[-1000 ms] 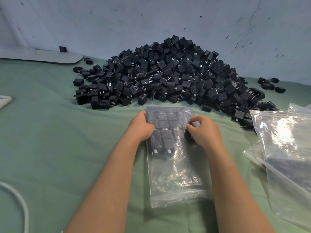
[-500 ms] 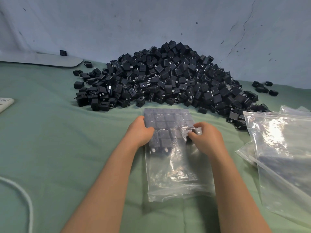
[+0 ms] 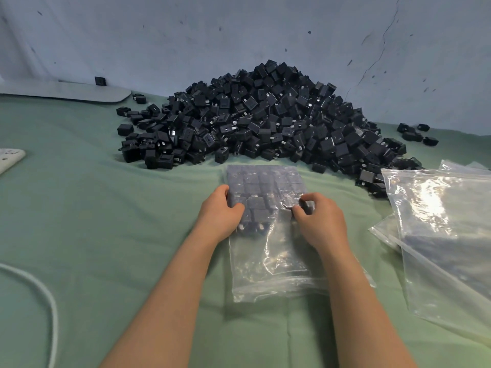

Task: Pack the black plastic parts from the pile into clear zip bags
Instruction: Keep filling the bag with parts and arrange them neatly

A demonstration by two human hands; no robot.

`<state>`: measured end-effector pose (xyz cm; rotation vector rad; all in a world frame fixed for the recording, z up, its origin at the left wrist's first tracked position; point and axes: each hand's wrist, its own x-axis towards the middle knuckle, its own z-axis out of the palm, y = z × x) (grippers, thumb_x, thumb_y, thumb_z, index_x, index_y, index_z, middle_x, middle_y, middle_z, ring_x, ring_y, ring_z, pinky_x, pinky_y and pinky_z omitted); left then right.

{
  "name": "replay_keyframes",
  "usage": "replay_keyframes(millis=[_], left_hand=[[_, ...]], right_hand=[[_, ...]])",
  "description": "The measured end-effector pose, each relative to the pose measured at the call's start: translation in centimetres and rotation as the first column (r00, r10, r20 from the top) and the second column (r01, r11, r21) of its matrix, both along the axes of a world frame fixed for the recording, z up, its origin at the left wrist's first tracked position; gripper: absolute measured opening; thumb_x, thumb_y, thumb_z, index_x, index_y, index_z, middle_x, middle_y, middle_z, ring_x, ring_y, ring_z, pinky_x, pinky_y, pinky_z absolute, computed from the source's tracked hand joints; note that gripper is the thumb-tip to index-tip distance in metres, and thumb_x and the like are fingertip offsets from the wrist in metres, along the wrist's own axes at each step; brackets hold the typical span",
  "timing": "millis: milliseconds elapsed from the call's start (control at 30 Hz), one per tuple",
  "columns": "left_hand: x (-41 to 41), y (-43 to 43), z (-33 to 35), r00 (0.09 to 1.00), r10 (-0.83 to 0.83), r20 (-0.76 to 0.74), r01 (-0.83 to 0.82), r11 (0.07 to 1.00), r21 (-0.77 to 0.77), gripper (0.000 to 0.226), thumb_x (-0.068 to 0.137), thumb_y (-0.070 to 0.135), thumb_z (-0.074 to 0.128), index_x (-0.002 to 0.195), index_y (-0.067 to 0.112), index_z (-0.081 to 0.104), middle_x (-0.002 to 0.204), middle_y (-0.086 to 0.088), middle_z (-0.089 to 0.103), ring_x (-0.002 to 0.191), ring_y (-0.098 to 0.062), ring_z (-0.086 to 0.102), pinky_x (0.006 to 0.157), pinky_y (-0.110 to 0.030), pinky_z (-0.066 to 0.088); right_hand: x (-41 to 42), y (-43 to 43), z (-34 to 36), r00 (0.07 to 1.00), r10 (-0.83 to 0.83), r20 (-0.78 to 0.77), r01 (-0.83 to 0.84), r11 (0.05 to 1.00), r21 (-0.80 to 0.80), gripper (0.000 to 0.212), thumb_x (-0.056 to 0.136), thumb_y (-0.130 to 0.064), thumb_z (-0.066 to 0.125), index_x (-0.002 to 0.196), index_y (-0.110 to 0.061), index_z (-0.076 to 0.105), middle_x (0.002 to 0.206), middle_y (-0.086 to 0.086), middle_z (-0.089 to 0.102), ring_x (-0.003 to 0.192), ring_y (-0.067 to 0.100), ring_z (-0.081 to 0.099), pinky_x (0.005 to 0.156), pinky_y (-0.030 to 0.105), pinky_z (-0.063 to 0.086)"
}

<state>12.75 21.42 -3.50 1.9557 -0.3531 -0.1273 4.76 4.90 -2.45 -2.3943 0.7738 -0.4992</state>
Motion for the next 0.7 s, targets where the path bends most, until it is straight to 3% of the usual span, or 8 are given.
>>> replay_keyframes(millis=[167, 267, 367, 567, 700], left_hand=[[-0.4, 0.2, 0.5, 1.0, -0.014, -0.027, 0.013, 0.999, -0.03, 0.017, 0.089, 0.011, 0.053, 0.098, 0.023, 0.048, 0.083, 0.019, 0.048, 0.084, -0.009, 0.049, 0.067, -0.016, 0.04], [-0.9, 0.3, 1.0, 0.997, -0.031, -0.064, 0.03, 0.999, -0.015, 0.018, 0.088, 0.012, 0.053, 0.106, 0.015, 0.053, 0.098, 0.007, 0.061, 0.087, -0.011, 0.058, 0.076, -0.022, 0.045], [-1.2, 0.3, 1.3, 0.995, -0.046, -0.093, 0.046, 0.999, 0.007, 0.027, 0.086, 0.009, 0.054, 0.112, 0.013, 0.054, 0.109, 0.0, 0.064, 0.1, -0.016, 0.059, 0.089, -0.03, 0.046], [-1.2, 0.3, 1.4, 0.992, -0.064, -0.105, 0.066, 0.998, 0.015, 0.029, 0.084, 0.005, 0.054, 0.113, 0.01, 0.054, 0.109, -0.006, 0.064, 0.104, -0.023, 0.06, 0.095, -0.042, 0.047], [-0.9, 0.3, 1.1, 0.993, -0.081, -0.089, 0.082, 0.997, 0.009, 0.02, 0.085, 0.006, 0.056, 0.102, 0.017, 0.052, 0.101, 0.001, 0.062, 0.097, -0.018, 0.059, 0.091, -0.035, 0.047]], right_hand=[[-0.2, 0.2, 0.3, 1.0, 0.016, -0.013, -0.016, 1.0, 0.025, 0.031, 0.091, -0.031, 0.057, 0.12, -0.019, 0.059, 0.122, 0.008, 0.057, 0.108, 0.023, 0.052, 0.077, 0.028, 0.035], [-0.4, 0.5, 0.6, 0.995, 0.081, -0.053, -0.081, 0.997, 0.019, 0.051, 0.087, -0.043, 0.061, 0.131, -0.02, 0.051, 0.131, 0.007, 0.052, 0.121, 0.025, 0.048, 0.101, 0.038, 0.039], [-0.4, 1.2, 1.0, 0.983, 0.135, -0.124, -0.143, 0.988, -0.055, 0.066, 0.083, -0.05, 0.062, 0.141, -0.026, 0.041, 0.148, 0.008, 0.036, 0.139, 0.026, 0.029, 0.114, 0.048, 0.023], [-0.3, 1.8, 1.0, 0.974, 0.164, -0.156, -0.179, 0.98, -0.085, 0.066, 0.084, -0.048, 0.062, 0.142, -0.031, 0.038, 0.155, 0.007, 0.024, 0.144, 0.025, 0.017, 0.117, 0.05, 0.013], [-0.3, 1.6, 1.0, 0.971, 0.175, -0.162, -0.187, 0.981, -0.06, 0.067, 0.083, -0.049, 0.065, 0.142, -0.03, 0.039, 0.151, 0.006, 0.03, 0.141, 0.027, 0.024, 0.116, 0.049, 0.018]])
